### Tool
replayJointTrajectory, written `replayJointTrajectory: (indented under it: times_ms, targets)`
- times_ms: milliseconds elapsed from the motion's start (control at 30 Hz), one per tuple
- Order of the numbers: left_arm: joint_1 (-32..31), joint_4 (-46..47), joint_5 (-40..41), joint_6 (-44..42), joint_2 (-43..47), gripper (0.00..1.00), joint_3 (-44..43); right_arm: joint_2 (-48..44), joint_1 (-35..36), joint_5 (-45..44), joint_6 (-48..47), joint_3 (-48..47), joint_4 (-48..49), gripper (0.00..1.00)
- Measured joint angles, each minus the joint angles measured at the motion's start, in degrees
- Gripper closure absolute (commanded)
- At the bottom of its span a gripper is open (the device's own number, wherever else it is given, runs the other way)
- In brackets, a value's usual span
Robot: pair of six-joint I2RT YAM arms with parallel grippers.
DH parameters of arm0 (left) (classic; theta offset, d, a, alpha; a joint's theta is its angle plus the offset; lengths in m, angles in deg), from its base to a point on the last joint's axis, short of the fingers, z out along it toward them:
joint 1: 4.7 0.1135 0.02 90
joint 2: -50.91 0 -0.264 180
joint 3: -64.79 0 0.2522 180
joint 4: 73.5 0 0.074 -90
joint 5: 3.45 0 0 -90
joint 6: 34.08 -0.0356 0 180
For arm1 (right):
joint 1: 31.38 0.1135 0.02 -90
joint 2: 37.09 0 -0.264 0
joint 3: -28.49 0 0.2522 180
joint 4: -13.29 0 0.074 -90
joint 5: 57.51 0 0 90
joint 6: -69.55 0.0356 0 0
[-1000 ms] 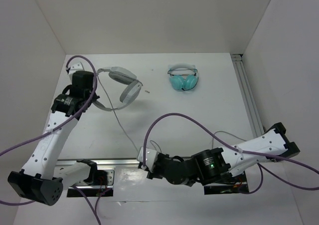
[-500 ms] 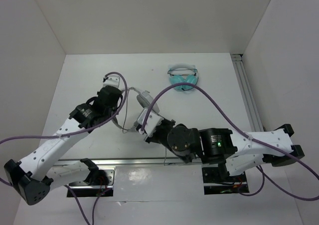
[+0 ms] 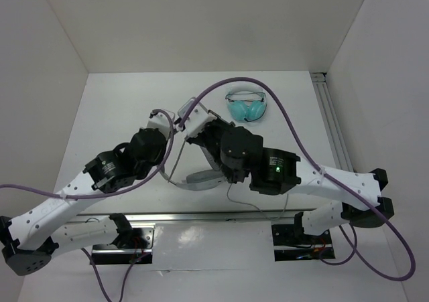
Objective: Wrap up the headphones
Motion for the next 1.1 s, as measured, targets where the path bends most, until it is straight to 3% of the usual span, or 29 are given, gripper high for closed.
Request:
replayJointTrajectory:
  times_ms: [233, 567, 767, 900, 1100]
  targets:
    - [-1.16, 0.31, -2.60, -1.66, 4.37, 1.00, -3.78, 2.73, -10.38, 3.63, -2.93, -5.11, 0.15, 1.00]
    - [-1.20, 3.41, -10.21, -3.91, 9.42, 1.00, -5.46, 6.38, -30.12, 20.85, 1.42, -7.37, -5.09, 0.96]
    - [-1.16, 1.27, -14.56, -5.81, 11.10, 1.00, -8.20, 6.21, -36.00, 34.58, 7.43, -2.80, -3.65, 0.96]
    - [-1.18, -2.69, -17.40, -6.12, 10.97, 1.00, -12.52, 4.70, -41.79, 47.32, 12.44, 5.55, 0.22, 0.91]
    - [-1.31, -6.88, -19.28, -5.31, 9.66, 1.00, -21.44, 4.85, -51.89, 68.98, 23.12, 13.60, 6.78, 0.91]
